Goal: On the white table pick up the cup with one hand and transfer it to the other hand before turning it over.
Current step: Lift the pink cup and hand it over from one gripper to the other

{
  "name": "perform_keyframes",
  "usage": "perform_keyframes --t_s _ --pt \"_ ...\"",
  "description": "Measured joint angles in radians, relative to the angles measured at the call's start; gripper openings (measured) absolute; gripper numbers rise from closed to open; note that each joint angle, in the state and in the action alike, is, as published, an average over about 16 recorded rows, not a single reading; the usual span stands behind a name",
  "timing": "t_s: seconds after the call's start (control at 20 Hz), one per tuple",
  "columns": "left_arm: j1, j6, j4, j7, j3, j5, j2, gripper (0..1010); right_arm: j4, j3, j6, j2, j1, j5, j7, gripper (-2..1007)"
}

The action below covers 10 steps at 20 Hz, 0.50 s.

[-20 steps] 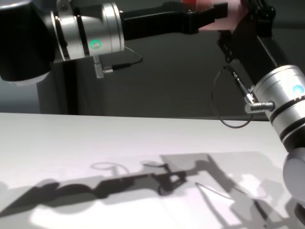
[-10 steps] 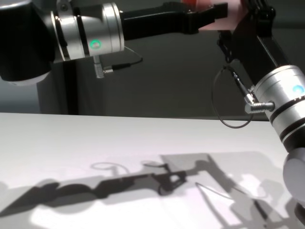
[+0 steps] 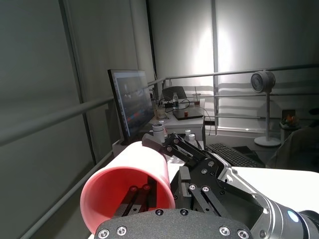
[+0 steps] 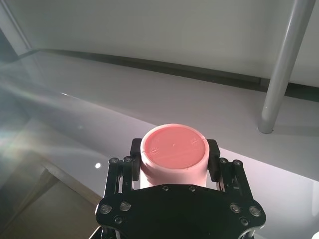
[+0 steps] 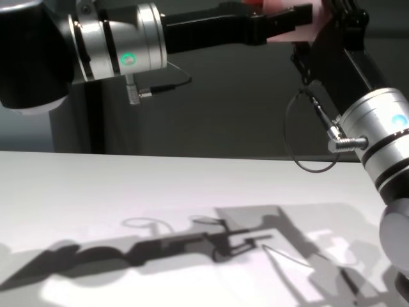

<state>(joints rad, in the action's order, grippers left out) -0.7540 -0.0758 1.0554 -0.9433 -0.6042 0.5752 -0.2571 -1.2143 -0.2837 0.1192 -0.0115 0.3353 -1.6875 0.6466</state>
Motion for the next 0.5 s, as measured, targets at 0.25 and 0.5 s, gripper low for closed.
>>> perform_keyframes --t_s 0.25,0.5 --pt "0.011 0.000 0.020 0.006 0.000 0.003 -0.015 415 0.000 0.000 0.000 0.000 0.000 0.000 0.000 743" --pt "0.043 -0.001 0.072 0.029 0.007 0.010 -0.054 585 0.000 0.000 0.000 0.000 0.000 0.000 0.000 743"
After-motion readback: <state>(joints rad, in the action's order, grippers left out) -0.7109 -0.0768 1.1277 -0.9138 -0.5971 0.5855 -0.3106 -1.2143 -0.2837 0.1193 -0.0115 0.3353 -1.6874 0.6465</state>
